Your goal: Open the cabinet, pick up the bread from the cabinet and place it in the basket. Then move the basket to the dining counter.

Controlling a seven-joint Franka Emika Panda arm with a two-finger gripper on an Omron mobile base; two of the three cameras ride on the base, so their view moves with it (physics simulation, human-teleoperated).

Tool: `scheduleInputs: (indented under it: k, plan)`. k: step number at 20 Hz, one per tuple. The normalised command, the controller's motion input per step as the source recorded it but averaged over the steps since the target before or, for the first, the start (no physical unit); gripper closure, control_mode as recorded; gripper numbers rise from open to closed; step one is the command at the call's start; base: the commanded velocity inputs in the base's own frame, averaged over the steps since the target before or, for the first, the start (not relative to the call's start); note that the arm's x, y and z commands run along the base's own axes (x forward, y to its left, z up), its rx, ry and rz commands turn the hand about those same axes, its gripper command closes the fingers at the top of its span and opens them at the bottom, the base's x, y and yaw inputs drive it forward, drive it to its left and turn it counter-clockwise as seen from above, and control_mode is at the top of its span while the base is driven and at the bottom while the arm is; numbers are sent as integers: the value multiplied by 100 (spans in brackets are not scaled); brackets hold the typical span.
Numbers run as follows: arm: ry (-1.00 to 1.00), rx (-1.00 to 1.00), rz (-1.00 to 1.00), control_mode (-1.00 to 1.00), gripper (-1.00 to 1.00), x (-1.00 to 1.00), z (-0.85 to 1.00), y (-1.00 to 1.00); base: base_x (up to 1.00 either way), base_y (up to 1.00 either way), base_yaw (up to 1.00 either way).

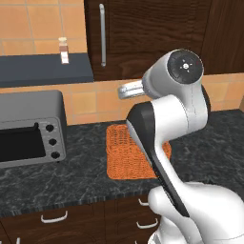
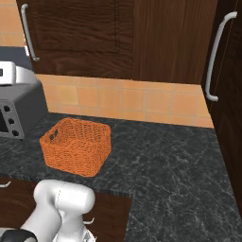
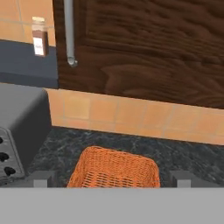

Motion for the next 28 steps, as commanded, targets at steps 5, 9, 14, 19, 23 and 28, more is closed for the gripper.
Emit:
scheduleInputs:
  k: [5,9,14,19,23,28]
  plan:
    - [-4,0,0,-100,-100,21,56,31,0,0,0]
    - [-6,4,3,-100,-100,28,44,15,0,0,0]
    - [-13,11,9,-100,-100,39,30,10,0,0,0]
    - [-11,1,1,-100,-100,54,5,16,0,0,0]
    - [11,-5,0,-100,-100,64,0,37,0,0,0]
    - [4,-5,0,-100,-100,53,0,26,0,0,0]
